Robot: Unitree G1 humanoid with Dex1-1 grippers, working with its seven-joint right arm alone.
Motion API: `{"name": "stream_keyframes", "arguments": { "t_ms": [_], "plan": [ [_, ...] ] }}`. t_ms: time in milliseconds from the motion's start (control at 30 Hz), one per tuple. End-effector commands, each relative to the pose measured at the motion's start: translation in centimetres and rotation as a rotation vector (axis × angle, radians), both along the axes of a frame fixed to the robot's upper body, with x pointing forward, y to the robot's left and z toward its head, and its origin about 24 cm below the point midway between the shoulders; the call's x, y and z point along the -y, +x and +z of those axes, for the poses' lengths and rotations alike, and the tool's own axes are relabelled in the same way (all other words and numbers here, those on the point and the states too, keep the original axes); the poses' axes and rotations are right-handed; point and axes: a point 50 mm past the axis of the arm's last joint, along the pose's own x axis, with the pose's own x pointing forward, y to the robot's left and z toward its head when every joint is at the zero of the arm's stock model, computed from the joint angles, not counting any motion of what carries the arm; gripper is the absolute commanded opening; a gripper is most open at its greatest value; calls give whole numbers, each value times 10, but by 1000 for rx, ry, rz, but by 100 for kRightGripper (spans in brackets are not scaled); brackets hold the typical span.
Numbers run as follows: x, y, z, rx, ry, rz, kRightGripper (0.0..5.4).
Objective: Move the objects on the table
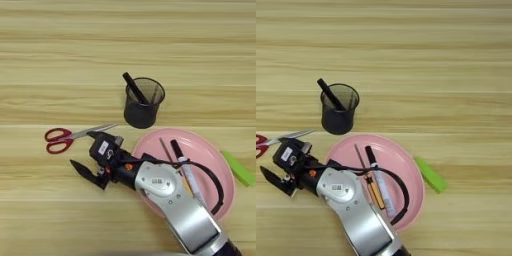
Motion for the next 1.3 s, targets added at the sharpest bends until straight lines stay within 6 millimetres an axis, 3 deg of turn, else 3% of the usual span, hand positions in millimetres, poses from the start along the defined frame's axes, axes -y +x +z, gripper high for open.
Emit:
{"name": "stream_keyframes", "arguments": {
  "t_ms": [33,400,1300],
  "plan": [
    [-2,10,25,107,72,-24,424],
    [5,21,39,160,148,-114,539],
    [21,41,68,276,269,-267,539]
  ]
}}
